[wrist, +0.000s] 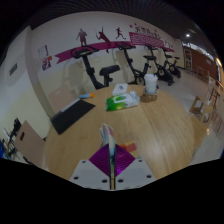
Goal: Fold towel
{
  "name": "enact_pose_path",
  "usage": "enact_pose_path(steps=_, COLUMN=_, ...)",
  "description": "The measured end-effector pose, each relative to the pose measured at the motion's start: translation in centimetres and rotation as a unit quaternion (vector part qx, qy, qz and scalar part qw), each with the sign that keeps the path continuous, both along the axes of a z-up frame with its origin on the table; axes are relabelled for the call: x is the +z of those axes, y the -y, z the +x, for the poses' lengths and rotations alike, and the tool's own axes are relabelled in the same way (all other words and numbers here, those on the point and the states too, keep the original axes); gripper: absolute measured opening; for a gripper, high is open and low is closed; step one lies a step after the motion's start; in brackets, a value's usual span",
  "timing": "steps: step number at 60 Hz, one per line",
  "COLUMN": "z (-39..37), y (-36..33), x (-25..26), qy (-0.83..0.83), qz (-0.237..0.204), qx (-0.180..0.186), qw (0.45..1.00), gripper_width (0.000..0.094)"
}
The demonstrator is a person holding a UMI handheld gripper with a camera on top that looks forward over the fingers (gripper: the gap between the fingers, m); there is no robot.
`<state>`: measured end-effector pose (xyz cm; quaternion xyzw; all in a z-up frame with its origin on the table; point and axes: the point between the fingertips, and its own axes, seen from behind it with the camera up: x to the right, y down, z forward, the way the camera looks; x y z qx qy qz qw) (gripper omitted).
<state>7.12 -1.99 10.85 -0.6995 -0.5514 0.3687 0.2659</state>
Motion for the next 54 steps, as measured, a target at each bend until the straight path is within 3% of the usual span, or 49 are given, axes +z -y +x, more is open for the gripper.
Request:
enact_pose_path(steps=13, z=0.0, y=-4.6, x=-7.1, qy=0.049, qz=0.032, qx=-0.001, qw=0.998, gripper_width=0.0047)
enact_pose_path(steps=16, z=-0.5, y=-4.6, x=-8.1, qy=0.053, qz=0.032, qx=0.002, qw=0.998, gripper_width=0.009)
enact_pose_path(steps=17, z=-0.5, y=-4.5, x=-8.1, qy=0.054, qz=0.031, qx=0.004, qw=0.998, gripper_width=0.0161)
enact_pose_path(steps=24, z=1.3, y=-4.5, x=-5.7, qy=0.05, qz=0.037, qx=0.017, qw=0.998, gripper_width=0.0902)
enact_pose_path(steps=26, z=1.9, y=-5.1, x=-4.3, qy=0.047, qz=0.054, qx=0.013, qw=0.997, gripper_width=0.0804)
enact_pose_path(steps=30, z=4.1, y=-6.0, x=-1.1, qy=0.043, qz=0.092, qx=0.0, qw=0.995, gripper_width=0.0872)
enact_pose_path(steps=38, z=9.8, y=-6.1, x=5.8, qy=0.03, qz=0.141, qx=-0.021, qw=0.989, gripper_width=0.0846)
enact_pose_path(steps=54, z=18.2, y=-3.9, x=11.6, qy=0.018, qz=0.143, qx=-0.045, qw=0.989, gripper_width=0.0852)
